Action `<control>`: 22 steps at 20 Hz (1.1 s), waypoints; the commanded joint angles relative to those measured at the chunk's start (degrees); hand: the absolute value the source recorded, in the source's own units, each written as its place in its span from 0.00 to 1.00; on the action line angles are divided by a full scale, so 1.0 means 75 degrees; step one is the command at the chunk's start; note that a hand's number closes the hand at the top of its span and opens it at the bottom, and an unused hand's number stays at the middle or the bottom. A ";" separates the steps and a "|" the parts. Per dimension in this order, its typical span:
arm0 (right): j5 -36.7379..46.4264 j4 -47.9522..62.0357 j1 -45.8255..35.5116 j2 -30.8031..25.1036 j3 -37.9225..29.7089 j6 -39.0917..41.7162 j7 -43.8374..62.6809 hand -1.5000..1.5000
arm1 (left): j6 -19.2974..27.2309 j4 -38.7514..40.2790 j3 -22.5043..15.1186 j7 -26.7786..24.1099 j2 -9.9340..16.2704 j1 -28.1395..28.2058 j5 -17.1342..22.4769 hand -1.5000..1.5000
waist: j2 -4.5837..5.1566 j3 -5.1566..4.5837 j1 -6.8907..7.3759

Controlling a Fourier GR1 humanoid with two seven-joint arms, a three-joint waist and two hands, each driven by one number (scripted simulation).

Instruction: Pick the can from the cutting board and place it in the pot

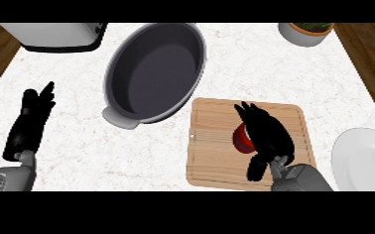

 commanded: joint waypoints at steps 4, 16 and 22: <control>0.0212 0.0936 -0.0199 0.0225 -0.0496 -0.0066 -0.0628 0.00 | -0.0427 -0.0024 0.0392 -0.0014 -0.0019 -0.0033 0.0043 0.50 | 0.0025 0.0015 0.0006; 0.1252 0.1659 -0.0338 0.0085 -0.0424 -0.1178 -0.2039 1.00 | -0.0397 -0.0672 0.0365 0.0265 -0.0309 0.0260 -0.0413 0.50 | 0.0022 0.0017 0.0028; 0.1502 0.0827 -0.0365 -0.0080 -0.0617 -0.1109 -0.2267 1.00 | -0.0269 -0.0655 0.0250 0.0189 -0.0704 0.0386 -0.0648 0.50 | 0.0016 0.0015 0.0002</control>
